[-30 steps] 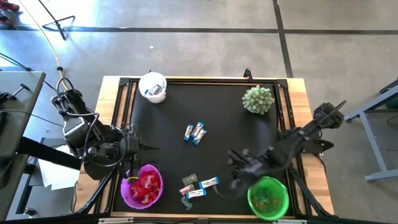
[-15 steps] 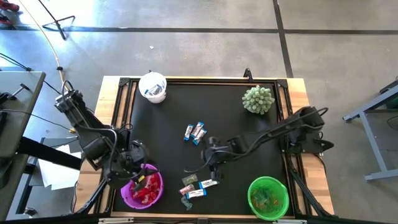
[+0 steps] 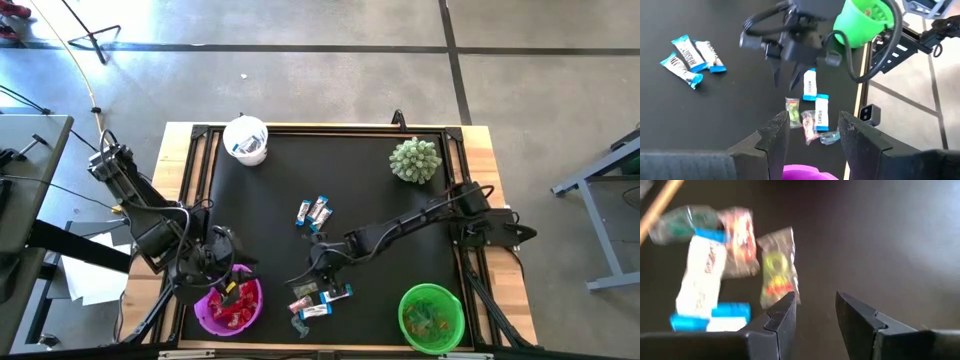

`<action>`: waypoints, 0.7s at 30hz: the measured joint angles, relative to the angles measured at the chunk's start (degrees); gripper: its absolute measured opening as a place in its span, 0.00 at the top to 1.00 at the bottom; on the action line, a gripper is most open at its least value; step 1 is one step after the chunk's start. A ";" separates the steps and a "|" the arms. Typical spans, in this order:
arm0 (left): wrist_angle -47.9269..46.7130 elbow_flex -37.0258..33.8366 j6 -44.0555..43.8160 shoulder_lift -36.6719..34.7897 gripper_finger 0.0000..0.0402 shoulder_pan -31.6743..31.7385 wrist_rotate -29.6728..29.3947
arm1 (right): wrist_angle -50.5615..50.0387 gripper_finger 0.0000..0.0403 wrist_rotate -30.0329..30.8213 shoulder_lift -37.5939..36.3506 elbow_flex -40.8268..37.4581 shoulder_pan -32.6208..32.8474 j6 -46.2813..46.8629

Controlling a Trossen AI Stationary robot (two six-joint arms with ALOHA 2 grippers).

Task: Sort candy
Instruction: Put the green gummy into the green bucket

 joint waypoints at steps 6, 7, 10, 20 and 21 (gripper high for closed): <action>0.40 0.00 0.89 0.00 0.61 0.00 -0.65 | 4.92 0.67 -4.78 2.85 0.02 0.05 6.27; 0.43 0.00 0.94 0.00 0.61 -0.02 -0.67 | 4.73 0.67 -5.22 3.01 0.02 0.15 6.19; 0.39 0.00 1.35 0.00 0.61 0.00 -0.81 | 5.48 0.67 -5.49 3.27 0.04 0.15 5.53; 0.39 0.00 1.42 0.00 0.61 -0.01 -0.85 | 5.74 0.67 -8.89 3.36 0.04 0.02 7.28; 0.39 0.00 1.40 0.00 0.61 0.00 -0.85 | 5.91 0.67 -8.80 3.36 0.04 0.04 7.28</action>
